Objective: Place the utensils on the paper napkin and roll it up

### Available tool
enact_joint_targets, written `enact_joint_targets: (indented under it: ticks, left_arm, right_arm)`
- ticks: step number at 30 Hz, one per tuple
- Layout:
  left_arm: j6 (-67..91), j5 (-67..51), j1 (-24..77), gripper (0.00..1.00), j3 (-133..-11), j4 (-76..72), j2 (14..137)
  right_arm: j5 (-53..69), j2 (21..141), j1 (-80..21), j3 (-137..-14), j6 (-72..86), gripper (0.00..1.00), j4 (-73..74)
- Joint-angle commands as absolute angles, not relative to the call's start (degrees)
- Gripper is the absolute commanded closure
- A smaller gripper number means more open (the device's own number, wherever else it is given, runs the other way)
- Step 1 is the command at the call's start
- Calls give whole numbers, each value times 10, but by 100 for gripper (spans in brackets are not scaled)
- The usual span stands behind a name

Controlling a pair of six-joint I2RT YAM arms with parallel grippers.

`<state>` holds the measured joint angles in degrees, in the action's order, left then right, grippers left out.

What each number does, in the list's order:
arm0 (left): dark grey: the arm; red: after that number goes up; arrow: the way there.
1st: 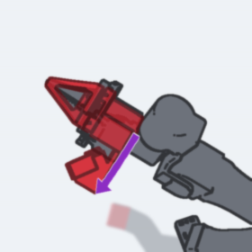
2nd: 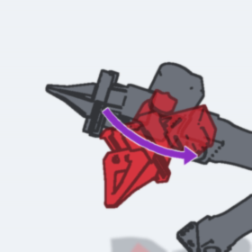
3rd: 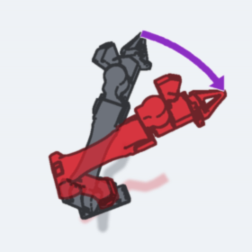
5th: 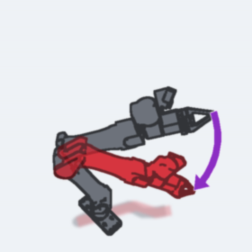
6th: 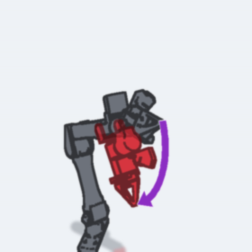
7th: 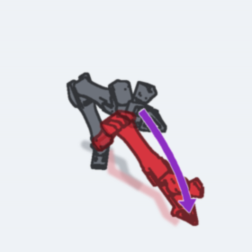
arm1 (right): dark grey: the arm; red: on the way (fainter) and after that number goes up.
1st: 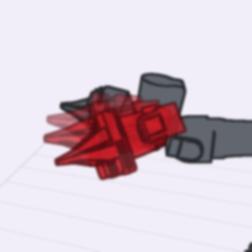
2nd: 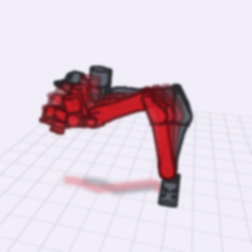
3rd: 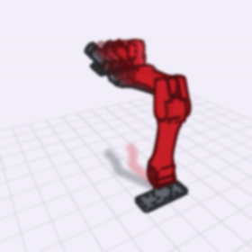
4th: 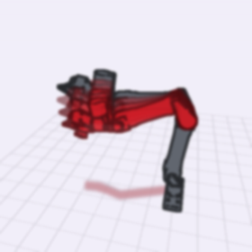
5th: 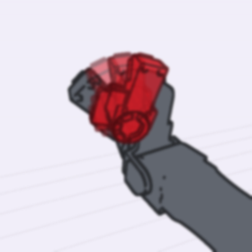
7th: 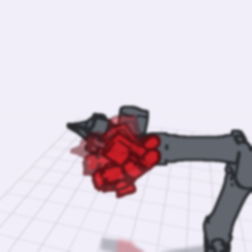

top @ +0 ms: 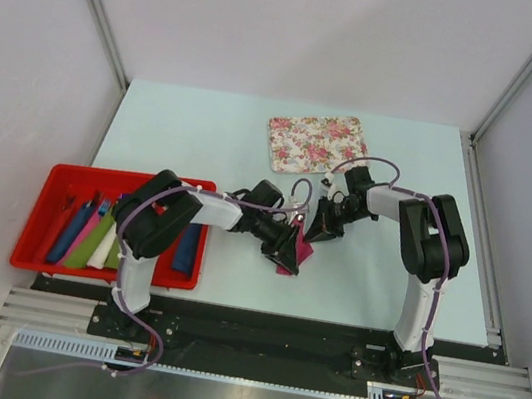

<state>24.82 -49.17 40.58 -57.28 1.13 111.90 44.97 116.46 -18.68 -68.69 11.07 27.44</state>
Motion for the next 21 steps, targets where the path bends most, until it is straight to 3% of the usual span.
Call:
enact_joint_targets:
  ticks: [1, 6, 11, 21]
  left_arm:
    - [243, -510, 399, 56, -574, -15, 1133]
    - [274, -563, 371, 47, -536, -105, 1049]
    - [274, -560, 345, 48, -542, -77, 1024]
    - [243, -512, 349, 63, -584, -19, 1089]
  right_arm:
    - [412, 1167, -189, -683, 96, 100, 262]
    - [410, 1168, -189, -686, 94, 100, 263]
    - [410, 1170, -190, -688, 89, 100, 263]
    - [409, 1175, -188, -693, 83, 100, 265]
